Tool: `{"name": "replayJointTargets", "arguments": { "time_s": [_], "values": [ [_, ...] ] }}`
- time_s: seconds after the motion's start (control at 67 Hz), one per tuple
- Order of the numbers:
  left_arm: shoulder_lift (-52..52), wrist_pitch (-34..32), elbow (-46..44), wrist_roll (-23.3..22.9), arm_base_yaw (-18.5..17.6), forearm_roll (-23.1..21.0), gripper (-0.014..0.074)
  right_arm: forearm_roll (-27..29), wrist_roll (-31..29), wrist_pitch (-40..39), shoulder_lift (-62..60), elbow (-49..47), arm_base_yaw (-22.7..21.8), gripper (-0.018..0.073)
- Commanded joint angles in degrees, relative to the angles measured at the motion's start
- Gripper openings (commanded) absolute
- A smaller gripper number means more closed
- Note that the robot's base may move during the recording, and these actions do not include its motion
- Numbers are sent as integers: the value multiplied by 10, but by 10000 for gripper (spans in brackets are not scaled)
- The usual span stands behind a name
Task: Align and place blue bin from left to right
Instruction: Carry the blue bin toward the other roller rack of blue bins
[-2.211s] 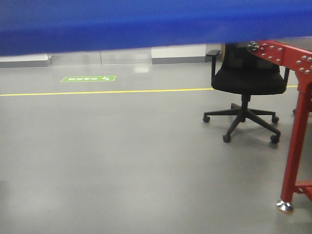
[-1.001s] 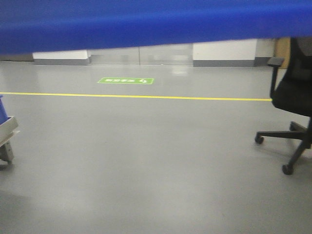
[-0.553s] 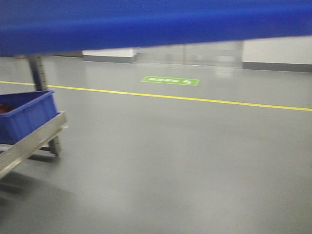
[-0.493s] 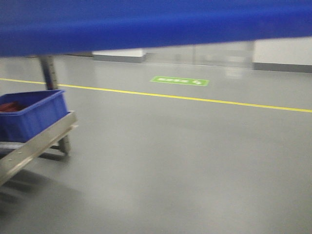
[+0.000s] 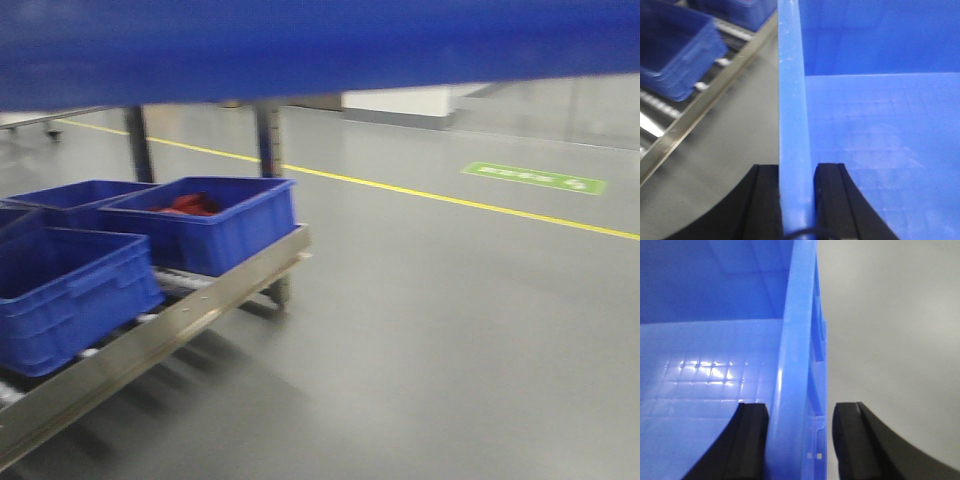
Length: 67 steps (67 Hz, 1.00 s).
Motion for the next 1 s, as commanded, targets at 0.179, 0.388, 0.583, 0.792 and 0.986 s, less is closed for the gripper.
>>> {"name": "replayJointTargets", "arguments": {
  "time_s": [0.179,0.388,0.583,0.792,0.986],
  "values": [
    [-8,-39,-7,2,-9,-1,-111,-19,21,-47,-4,-5,-1,-70],
    [-8,-39,-7,2,-9,-1,-111,-19,21,-47,-4,-5,-1,-70],
    [-8,-39,-7,2,-9,-1,-111,-19,21,-47,-4,-5,-1,-70],
    [-8,-39,-7,2,-9,-1,-111,-19,21,-47,-4,-5,-1,-70],
    [-8,-39,-7,2,-9,-1,-111,-19,21,-47,-4,-5,-1,-70]
  ]
}}
